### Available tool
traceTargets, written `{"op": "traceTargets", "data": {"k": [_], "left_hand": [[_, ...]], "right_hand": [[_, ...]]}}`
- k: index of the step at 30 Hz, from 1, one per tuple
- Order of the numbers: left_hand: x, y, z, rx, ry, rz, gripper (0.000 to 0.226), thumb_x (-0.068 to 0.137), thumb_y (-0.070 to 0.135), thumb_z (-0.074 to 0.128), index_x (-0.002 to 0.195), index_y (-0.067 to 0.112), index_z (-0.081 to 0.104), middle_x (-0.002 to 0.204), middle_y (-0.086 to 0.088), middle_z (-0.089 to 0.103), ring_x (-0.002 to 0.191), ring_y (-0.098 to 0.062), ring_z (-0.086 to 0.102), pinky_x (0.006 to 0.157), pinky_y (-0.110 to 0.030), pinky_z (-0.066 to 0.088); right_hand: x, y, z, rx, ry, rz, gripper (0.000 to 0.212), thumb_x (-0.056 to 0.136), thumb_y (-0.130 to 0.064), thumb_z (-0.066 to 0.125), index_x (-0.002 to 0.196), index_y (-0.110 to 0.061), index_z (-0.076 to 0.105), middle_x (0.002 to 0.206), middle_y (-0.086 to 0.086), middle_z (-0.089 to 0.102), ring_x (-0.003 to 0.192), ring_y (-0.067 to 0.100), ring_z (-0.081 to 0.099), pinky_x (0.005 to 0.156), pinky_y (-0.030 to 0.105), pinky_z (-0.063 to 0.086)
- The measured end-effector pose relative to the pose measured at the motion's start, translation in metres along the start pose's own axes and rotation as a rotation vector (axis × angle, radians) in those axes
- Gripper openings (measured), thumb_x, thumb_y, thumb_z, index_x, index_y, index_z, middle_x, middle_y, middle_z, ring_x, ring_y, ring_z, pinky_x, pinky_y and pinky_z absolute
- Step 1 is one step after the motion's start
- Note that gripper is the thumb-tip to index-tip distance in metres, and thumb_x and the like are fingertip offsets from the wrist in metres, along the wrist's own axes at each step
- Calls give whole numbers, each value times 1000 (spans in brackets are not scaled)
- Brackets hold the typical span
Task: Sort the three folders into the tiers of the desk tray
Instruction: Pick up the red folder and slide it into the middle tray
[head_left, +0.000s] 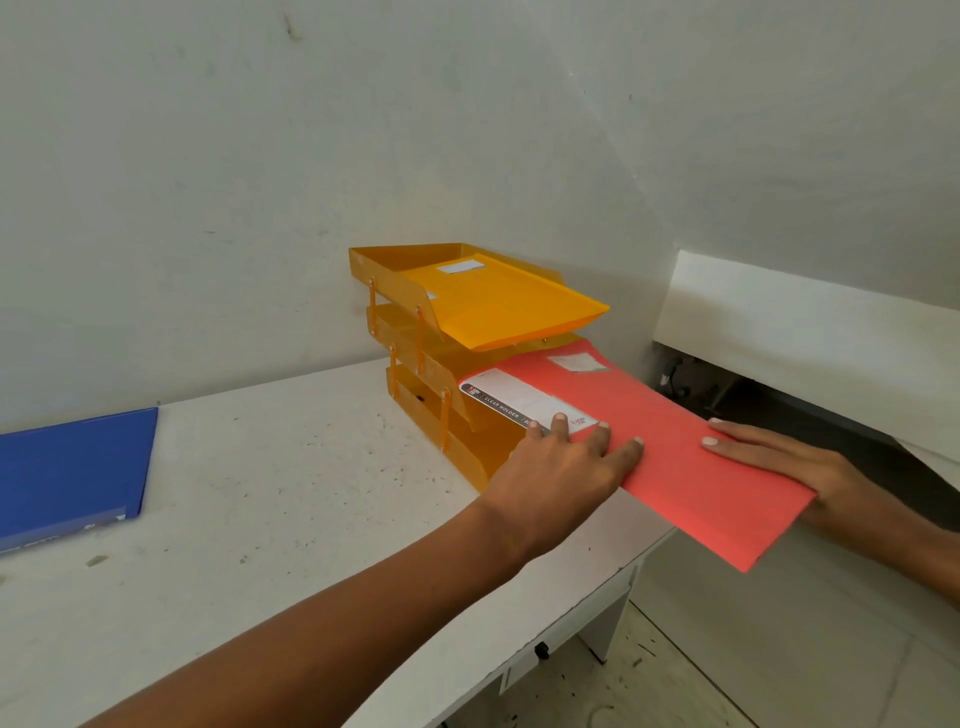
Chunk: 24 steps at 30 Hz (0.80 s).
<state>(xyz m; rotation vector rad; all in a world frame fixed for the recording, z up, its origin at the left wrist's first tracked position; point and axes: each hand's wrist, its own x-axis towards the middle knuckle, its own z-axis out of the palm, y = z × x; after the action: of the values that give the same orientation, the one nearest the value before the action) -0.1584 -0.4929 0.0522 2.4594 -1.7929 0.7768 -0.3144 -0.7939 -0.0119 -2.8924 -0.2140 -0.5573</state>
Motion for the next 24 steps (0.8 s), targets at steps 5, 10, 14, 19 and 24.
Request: {"op": "traceTargets", "data": {"k": [5, 10, 14, 19, 24], "left_hand": [[-5, -16, 2, 23, -21, -16, 67, 96, 15, 57, 153, 15, 22, 152, -24, 35, 132, -56, 37, 104, -63, 37], [-7, -24, -3, -34, 81, -40, 63, 95, 15, 58, 152, 15, 29, 149, -24, 41, 125, -57, 45, 95, -62, 44], [-12, -20, -1, 7, 129, -38, 62, 91, 15, 63, 148, 12, 37, 143, -24, 49, 120, -59, 49, 93, -65, 45], [-15, -24, 12, -20, 76, -27, 62, 93, 9, 60, 149, 11, 34, 144, -26, 47, 123, -60, 45, 97, -66, 42], [-6, -21, 15, -62, 47, -50, 64, 95, 9, 57, 152, 12, 27, 149, -24, 41, 129, -57, 40, 103, -65, 35]], "right_hand": [[51, -15, -23, 55, -24, 34, 93, 80, 11, 70, 144, -47, 37, 155, -14, 32, 136, 10, 42, 91, 22, 49], [59, -31, -47, 67, 94, 23, 66, 85, -7, 68, 141, -36, 49, 155, -11, 35, 136, 5, 40, 94, 13, 44], [64, -38, -51, 102, 58, -23, 51, 85, -27, 61, 136, -24, 55, 150, -6, 43, 135, 6, 43, 98, 8, 38], [61, -27, -36, 90, -3, 20, 66, 82, -9, 60, 138, -41, 50, 151, -11, 40, 135, 3, 41, 96, 10, 41], [63, -18, -35, 54, -38, 35, 70, 85, -4, 62, 140, -45, 46, 152, -18, 36, 136, 2, 39, 96, 5, 38]]}}
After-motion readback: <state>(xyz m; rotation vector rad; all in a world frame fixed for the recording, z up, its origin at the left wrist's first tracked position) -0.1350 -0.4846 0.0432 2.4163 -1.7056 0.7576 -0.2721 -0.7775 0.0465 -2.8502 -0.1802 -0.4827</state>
